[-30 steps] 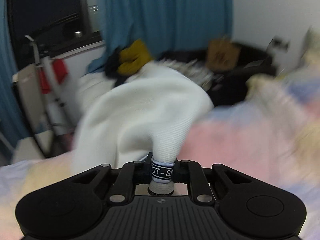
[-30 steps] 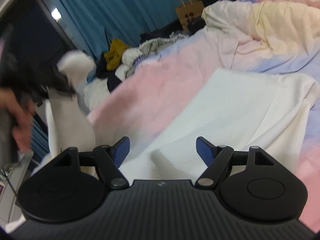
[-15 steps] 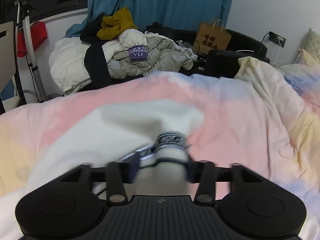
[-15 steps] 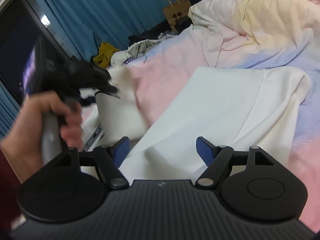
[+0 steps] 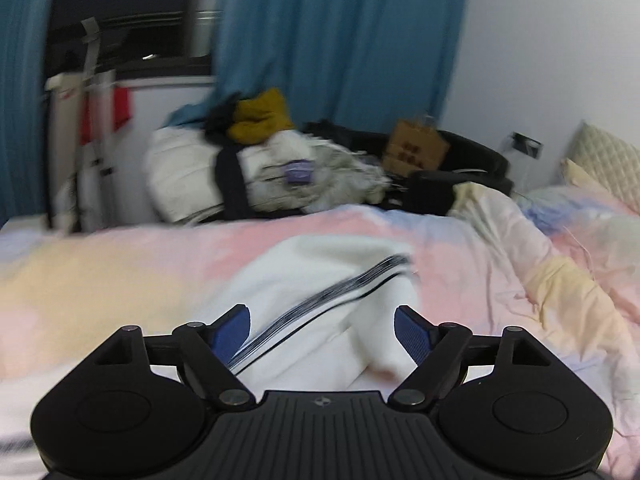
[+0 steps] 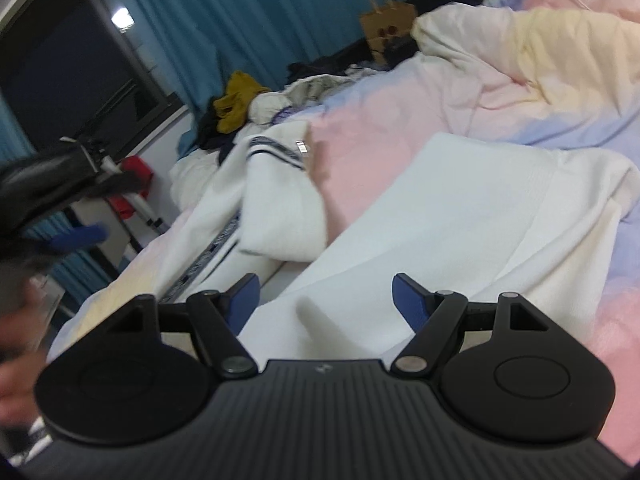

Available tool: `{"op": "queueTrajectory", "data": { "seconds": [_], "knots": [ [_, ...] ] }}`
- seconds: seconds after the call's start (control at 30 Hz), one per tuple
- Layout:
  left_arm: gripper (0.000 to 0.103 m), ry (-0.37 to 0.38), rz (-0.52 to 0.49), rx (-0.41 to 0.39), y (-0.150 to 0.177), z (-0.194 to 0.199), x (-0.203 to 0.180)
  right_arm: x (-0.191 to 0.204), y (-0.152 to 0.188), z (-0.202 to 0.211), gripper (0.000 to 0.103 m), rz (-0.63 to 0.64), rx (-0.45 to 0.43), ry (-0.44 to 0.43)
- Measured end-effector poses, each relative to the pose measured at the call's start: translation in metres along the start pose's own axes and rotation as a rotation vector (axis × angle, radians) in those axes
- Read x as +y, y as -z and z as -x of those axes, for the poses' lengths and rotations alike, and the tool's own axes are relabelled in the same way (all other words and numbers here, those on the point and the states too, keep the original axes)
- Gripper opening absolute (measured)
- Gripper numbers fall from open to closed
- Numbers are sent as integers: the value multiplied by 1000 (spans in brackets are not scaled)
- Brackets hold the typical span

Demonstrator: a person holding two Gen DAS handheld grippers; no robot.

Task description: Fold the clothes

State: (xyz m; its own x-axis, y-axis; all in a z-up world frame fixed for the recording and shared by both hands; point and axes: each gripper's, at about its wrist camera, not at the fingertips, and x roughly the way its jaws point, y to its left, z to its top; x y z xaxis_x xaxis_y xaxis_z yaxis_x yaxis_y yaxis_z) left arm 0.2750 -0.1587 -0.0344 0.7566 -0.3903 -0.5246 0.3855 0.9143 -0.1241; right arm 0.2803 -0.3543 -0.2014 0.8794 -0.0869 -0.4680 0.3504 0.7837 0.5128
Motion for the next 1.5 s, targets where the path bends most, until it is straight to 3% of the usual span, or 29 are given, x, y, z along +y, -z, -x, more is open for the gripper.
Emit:
{"op": "queueTrajectory", "data": {
  "seconds": [0.17, 0.27, 0.37, 0.57, 0.7, 0.87, 1.0, 1.07, 1.17, 1.23, 1.43, 1.47, 1.5],
  "knots": [
    [81, -148, 129, -1, 55, 86, 70, 21, 7, 7, 76, 77, 2, -85],
    [81, -227, 183, 20, 87, 114, 115, 33, 15, 8, 76, 105, 33, -130],
    [80, -338, 150, 59, 108, 128, 154, 42, 20, 10, 76, 121, 56, -142],
    [80, -400, -121, 95, 92, 93, 181, 47, 24, 9, 76, 141, 67, -127],
    [79, -346, -118, 125, 61, 53, 195, 43, 25, -2, 76, 121, 89, -115],
    [79, -287, -22, 75, 52, 40, 172, 36, 18, -25, 76, 83, 54, -118],
    [79, -269, 48, 55, 83, 66, 139, 19, -3, -61, 76, -56, 50, -215],
    [80, -272, 93, 53, 106, 89, 130, 7, -10, -85, 75, -133, 106, -305],
    [80, -324, 245, 178, 130, 103, 130, -12, -11, -116, 76, -273, 213, -356],
    [80, -294, 276, 185, 139, 113, 128, -22, -12, -134, 75, -350, 267, -384],
    [81, -316, 216, 133, 146, 120, 123, -17, -36, -151, 76, -346, 155, -325],
    [81, -309, 217, 128, 147, 120, 122, -19, -41, -152, 73, -352, 124, -297],
    [81, -302, 216, 128, 147, 118, 122, -23, -47, -153, 64, -361, 94, -272]
  ]
}}
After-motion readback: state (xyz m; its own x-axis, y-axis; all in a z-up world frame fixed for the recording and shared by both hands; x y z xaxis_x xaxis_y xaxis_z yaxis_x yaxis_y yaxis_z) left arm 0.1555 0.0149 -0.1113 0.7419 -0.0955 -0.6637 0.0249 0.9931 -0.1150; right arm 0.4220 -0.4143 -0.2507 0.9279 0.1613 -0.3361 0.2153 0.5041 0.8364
